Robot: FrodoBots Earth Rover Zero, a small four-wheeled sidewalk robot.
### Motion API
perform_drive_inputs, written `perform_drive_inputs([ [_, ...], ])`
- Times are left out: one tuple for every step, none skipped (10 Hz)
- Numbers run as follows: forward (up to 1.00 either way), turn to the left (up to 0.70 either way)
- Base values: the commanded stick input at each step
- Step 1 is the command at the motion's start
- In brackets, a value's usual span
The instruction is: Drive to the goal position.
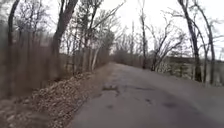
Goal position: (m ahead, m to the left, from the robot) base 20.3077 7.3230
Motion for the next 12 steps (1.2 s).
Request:
perform_drive_inputs([
  [0.70, 0.00],
  [0.70, 0.00],
  [0.70, -0.09],
  [0.70, -0.20],
  [0.70, -0.31],
  [0.70, -0.35],
  [0.70, -0.35],
  [0.70, -0.35],
  [0.70, 0.00],
  [0.70, 0.00],
  [0.70, 0.00],
  [0.70, 0.00],
])
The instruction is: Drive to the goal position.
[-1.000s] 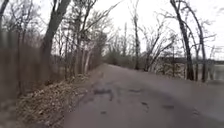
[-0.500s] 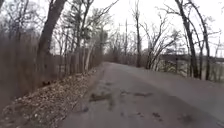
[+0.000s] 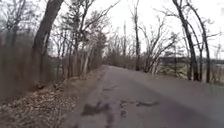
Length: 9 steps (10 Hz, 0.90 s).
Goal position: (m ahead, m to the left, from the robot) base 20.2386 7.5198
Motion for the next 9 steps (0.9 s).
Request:
perform_drive_inputs([
  [0.70, 0.00],
  [0.70, 0.00],
  [0.70, 0.00],
  [0.70, 0.00],
  [0.70, 0.00],
  [0.70, 0.00],
  [0.70, 0.00],
  [0.70, 0.00],
  [0.70, 0.00],
])
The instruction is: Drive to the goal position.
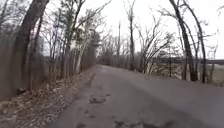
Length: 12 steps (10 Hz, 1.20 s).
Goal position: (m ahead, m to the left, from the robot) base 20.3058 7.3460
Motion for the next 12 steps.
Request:
perform_drive_inputs([
  [0.70, 0.00],
  [0.70, 0.00],
  [0.70, 0.00],
  [0.70, 0.00],
  [0.70, 0.00],
  [0.70, 0.00],
  [0.70, 0.00],
  [0.70, 0.00],
  [0.70, 0.00],
  [0.70, 0.00],
  [0.70, 0.00],
  [0.70, 0.00],
])
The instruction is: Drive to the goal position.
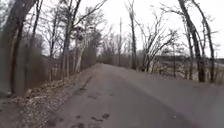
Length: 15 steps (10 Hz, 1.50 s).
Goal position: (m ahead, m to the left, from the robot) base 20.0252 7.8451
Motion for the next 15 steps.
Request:
perform_drive_inputs([
  [0.70, 0.00],
  [0.70, 0.08],
  [0.70, 0.18],
  [0.70, 0.29],
  [0.70, 0.00],
  [0.70, 0.00],
  [0.70, 0.00],
  [0.70, 0.00],
  [0.70, 0.00],
  [0.70, 0.00],
  [0.70, 0.00],
  [0.70, 0.00],
  [0.70, 0.00],
  [0.70, 0.00],
  [0.70, 0.00],
])
